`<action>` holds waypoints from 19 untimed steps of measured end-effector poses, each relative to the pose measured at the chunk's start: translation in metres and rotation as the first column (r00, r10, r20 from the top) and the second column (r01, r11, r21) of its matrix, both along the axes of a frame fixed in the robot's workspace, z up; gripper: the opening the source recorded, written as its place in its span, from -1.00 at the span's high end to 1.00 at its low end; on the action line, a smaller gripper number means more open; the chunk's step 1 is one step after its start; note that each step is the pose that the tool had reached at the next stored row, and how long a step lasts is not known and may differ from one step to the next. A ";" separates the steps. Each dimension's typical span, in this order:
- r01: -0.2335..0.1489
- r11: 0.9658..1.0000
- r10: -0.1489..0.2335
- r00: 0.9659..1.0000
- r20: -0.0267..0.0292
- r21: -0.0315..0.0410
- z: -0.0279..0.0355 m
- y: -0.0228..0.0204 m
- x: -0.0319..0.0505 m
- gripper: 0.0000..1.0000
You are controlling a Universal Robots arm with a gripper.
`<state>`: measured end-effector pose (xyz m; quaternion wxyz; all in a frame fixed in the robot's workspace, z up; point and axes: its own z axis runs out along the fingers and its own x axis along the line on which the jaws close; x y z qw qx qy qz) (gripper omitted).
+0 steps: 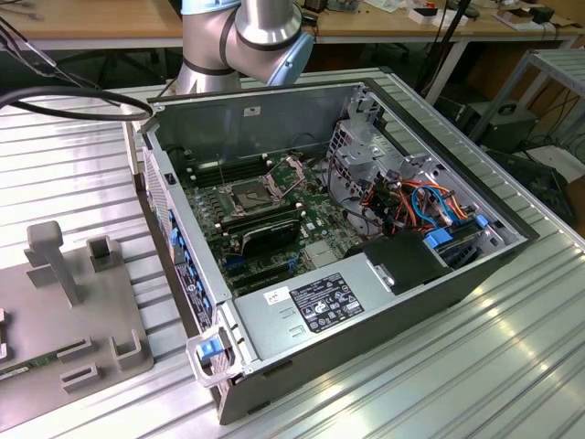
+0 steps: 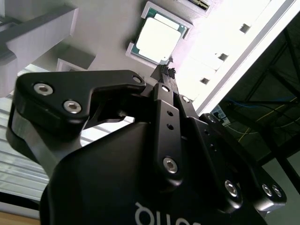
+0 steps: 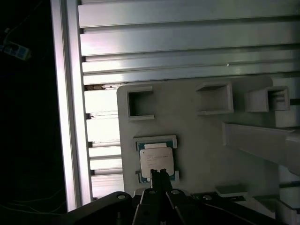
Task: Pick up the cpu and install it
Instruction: 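Pick up the cpu and move it towards the insertion slot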
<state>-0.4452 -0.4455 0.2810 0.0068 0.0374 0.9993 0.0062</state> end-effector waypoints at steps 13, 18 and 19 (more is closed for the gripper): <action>0.000 1.000 0.000 1.000 0.000 0.000 -0.0007 0.0000 0.0000 0.28; 0.000 1.000 0.000 1.000 0.000 0.000 -0.0009 0.0000 0.0000 -0.08; 0.000 1.000 0.000 1.000 0.000 0.000 -0.0010 0.0000 0.0000 -0.20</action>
